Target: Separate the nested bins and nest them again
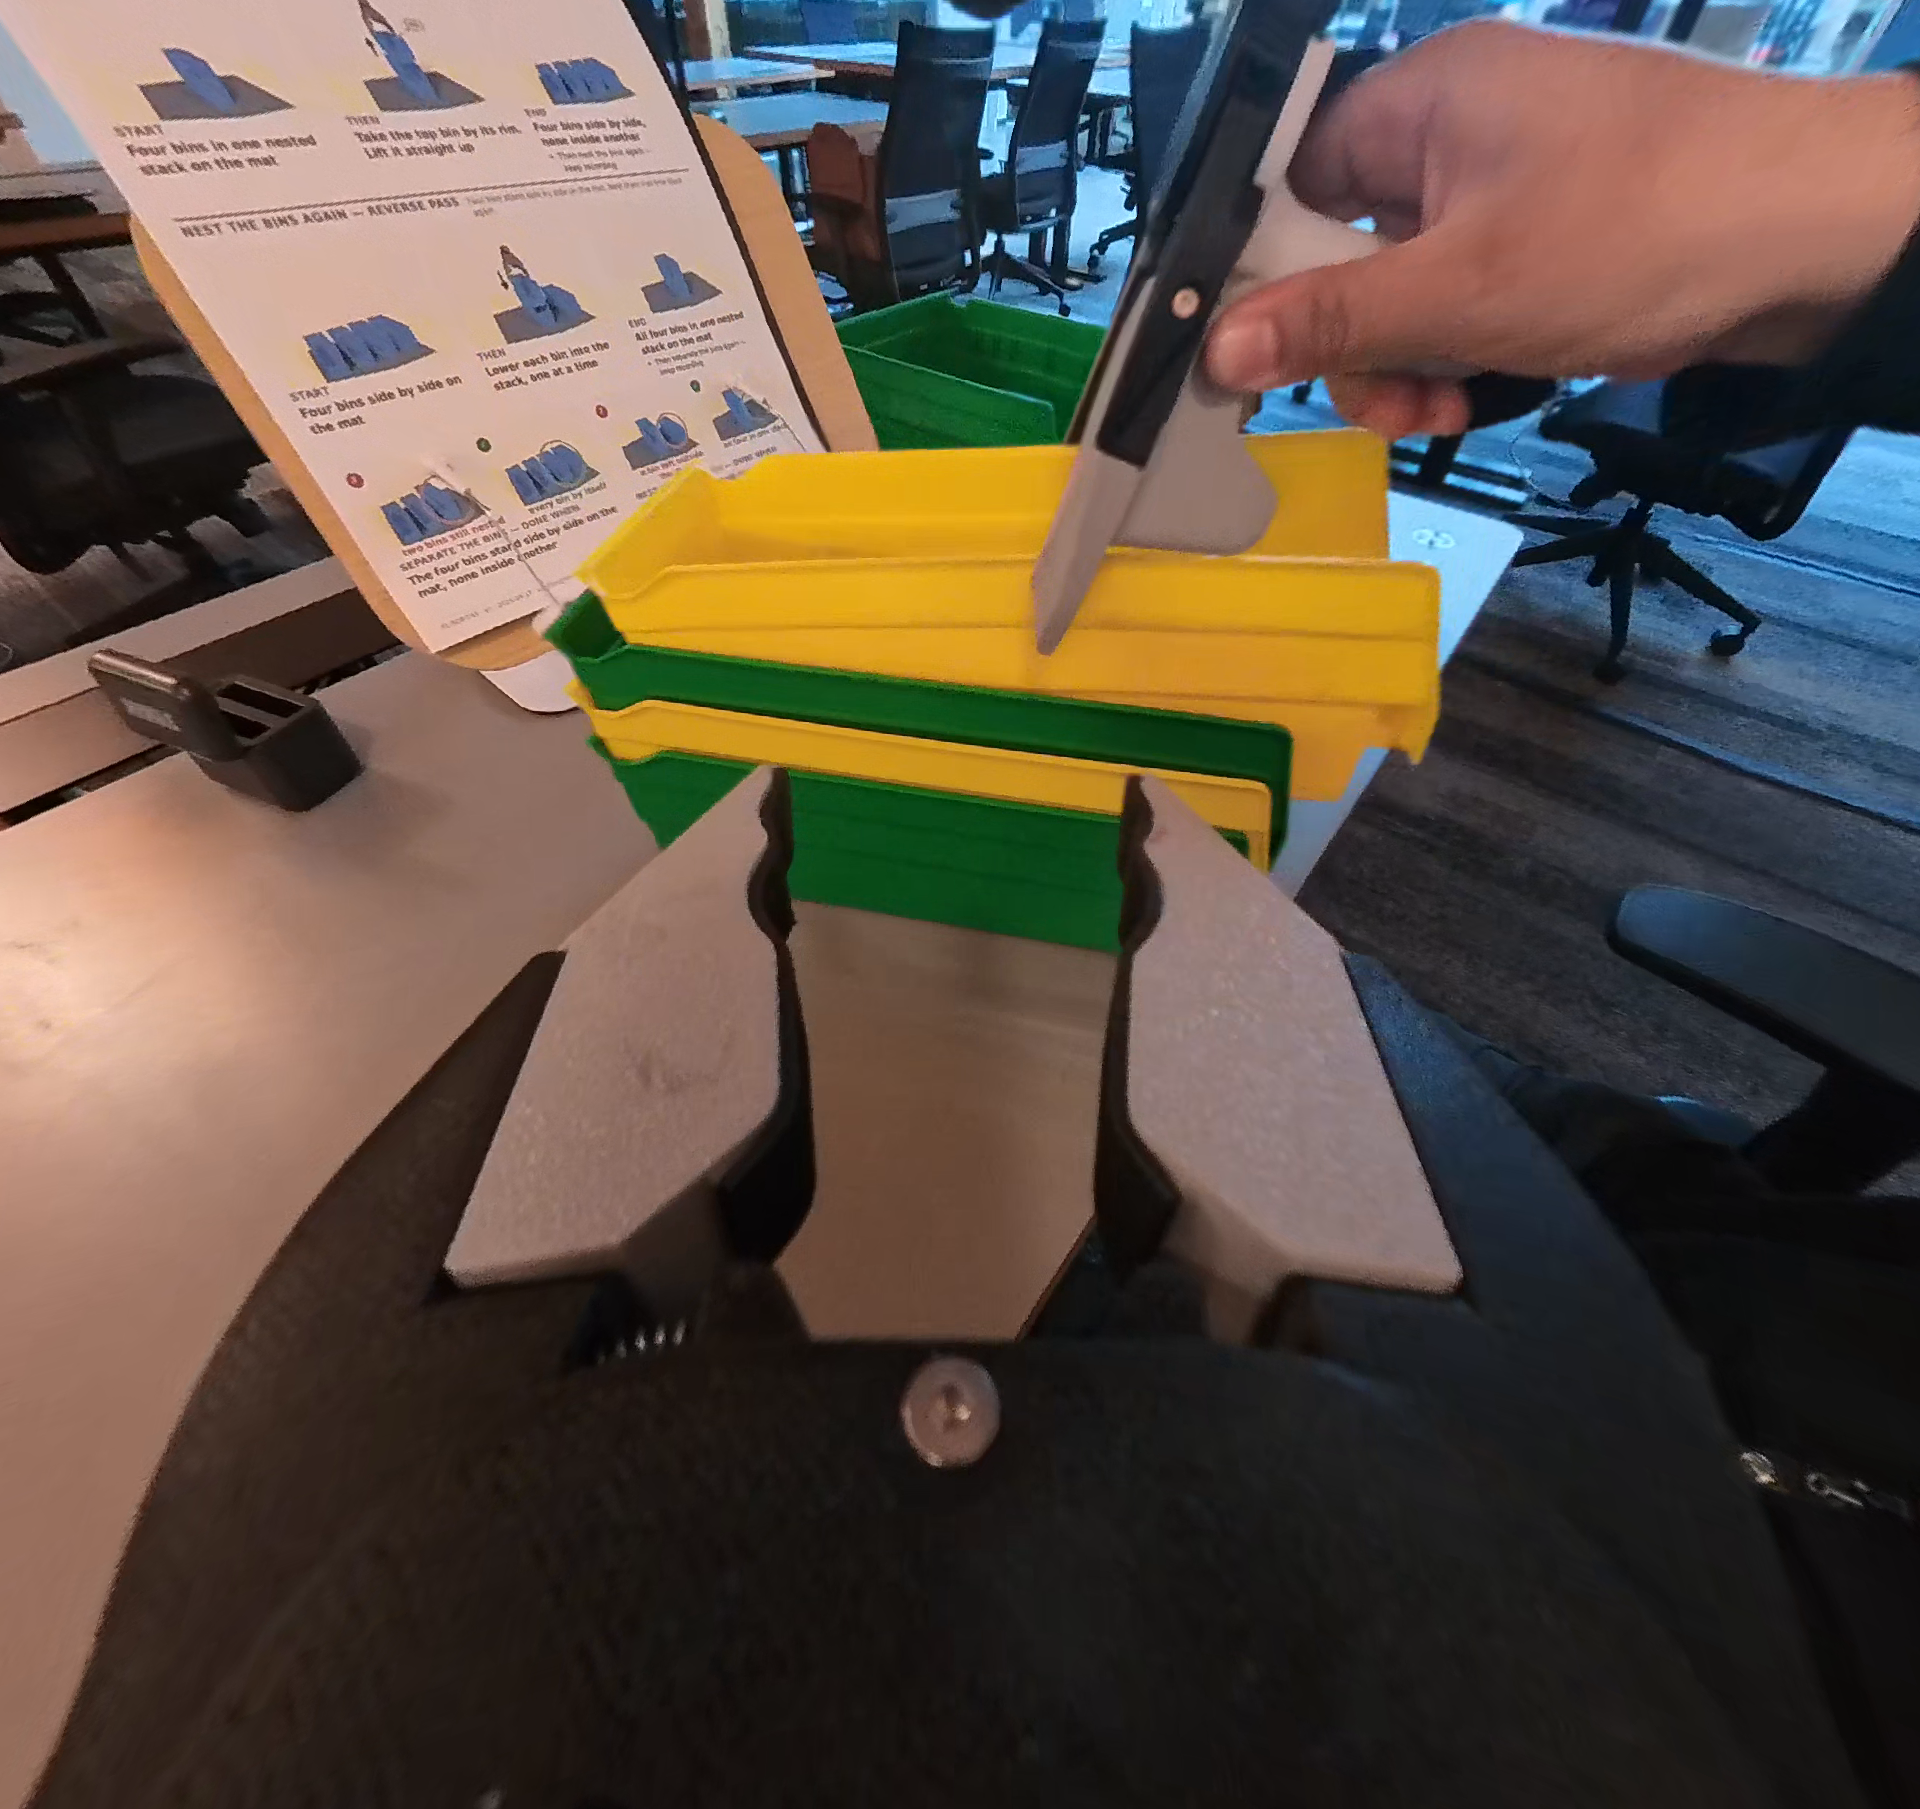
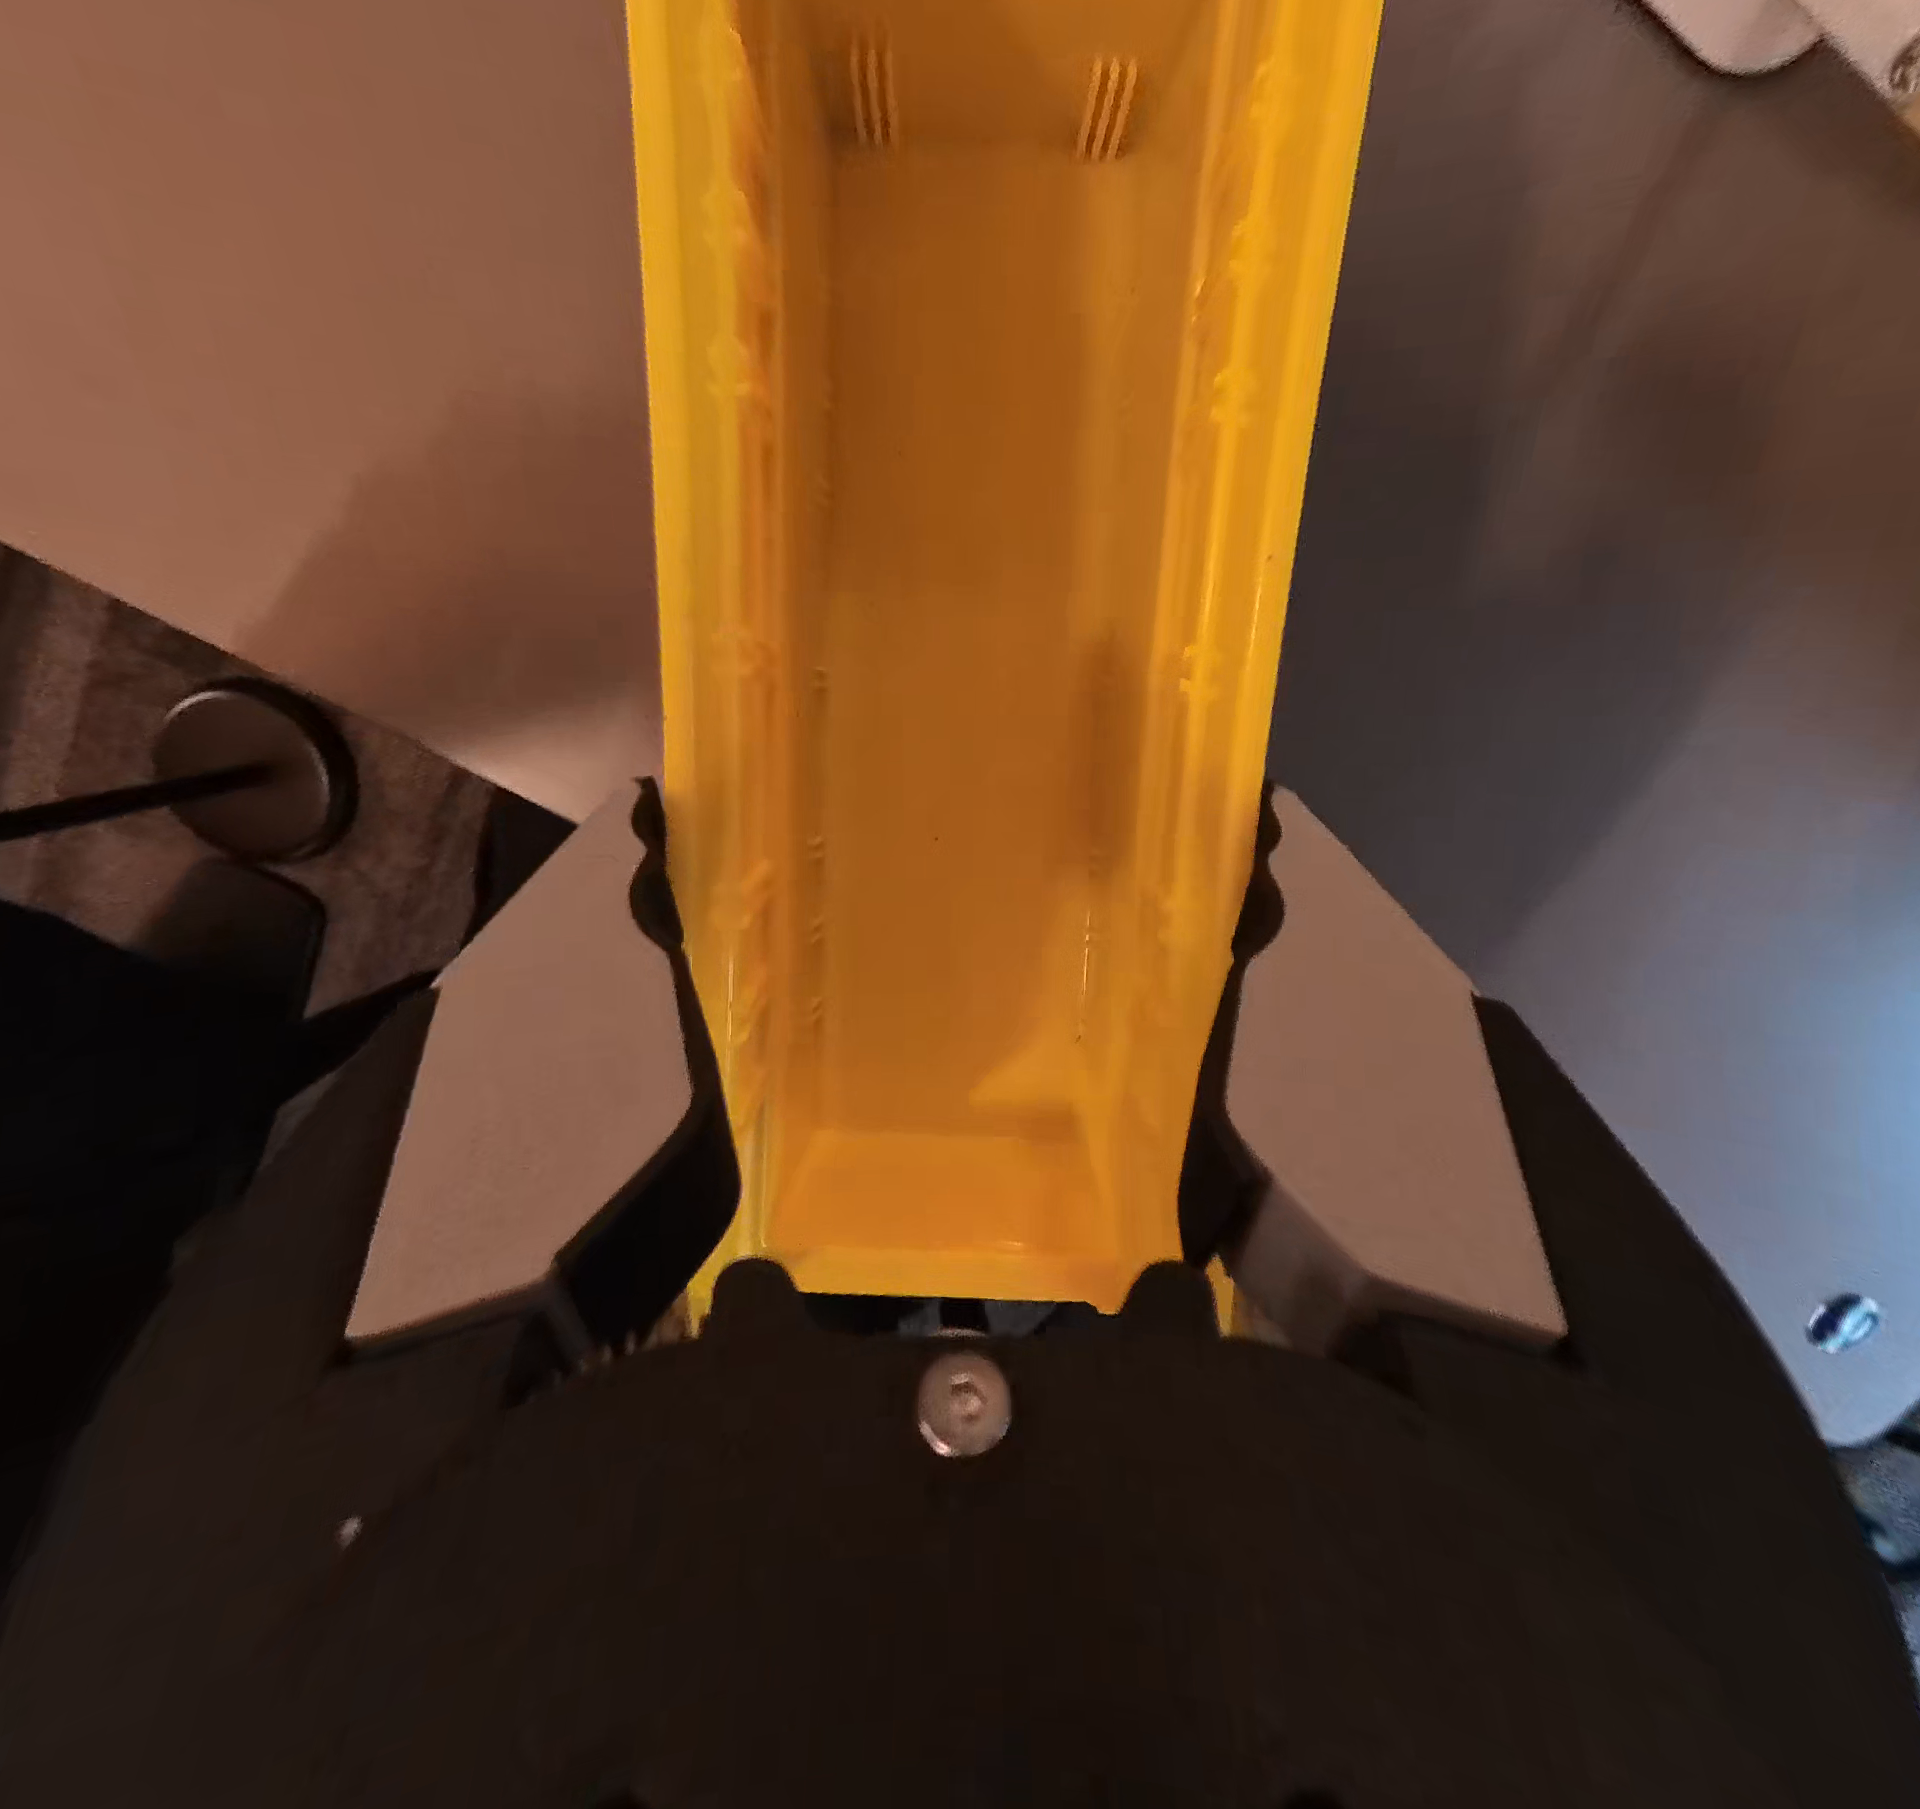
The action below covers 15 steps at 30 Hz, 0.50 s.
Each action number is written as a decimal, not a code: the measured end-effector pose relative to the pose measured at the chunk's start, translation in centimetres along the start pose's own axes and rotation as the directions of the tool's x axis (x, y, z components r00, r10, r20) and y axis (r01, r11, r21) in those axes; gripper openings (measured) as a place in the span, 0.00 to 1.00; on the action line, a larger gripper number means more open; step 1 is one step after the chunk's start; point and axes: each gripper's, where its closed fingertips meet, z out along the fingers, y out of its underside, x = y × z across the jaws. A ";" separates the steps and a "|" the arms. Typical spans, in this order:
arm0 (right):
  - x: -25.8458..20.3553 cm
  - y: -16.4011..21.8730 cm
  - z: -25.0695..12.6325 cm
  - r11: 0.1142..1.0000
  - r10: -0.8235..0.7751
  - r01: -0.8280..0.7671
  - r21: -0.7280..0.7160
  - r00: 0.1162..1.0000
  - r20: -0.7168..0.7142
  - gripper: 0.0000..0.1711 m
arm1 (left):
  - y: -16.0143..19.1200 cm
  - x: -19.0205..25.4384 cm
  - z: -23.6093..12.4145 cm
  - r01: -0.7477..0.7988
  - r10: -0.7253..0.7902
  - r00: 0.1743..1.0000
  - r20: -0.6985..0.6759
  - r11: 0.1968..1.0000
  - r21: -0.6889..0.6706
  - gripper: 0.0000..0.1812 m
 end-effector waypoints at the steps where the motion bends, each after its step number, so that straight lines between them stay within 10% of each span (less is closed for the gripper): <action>1: -0.1 -0.3 0.2 1.000 -0.011 0.011 0.018 1.000 -0.003 0.62 | 0.1 0.1 0.1 -0.005 0.005 1.000 -0.001 1.000 -0.006 0.34; 15: 0.0 -2.1 -0.5 0.990 -0.012 0.001 0.139 0.997 0.074 0.59 | 0.2 -0.4 0.1 -0.006 0.006 1.000 0.015 1.000 -0.009 0.34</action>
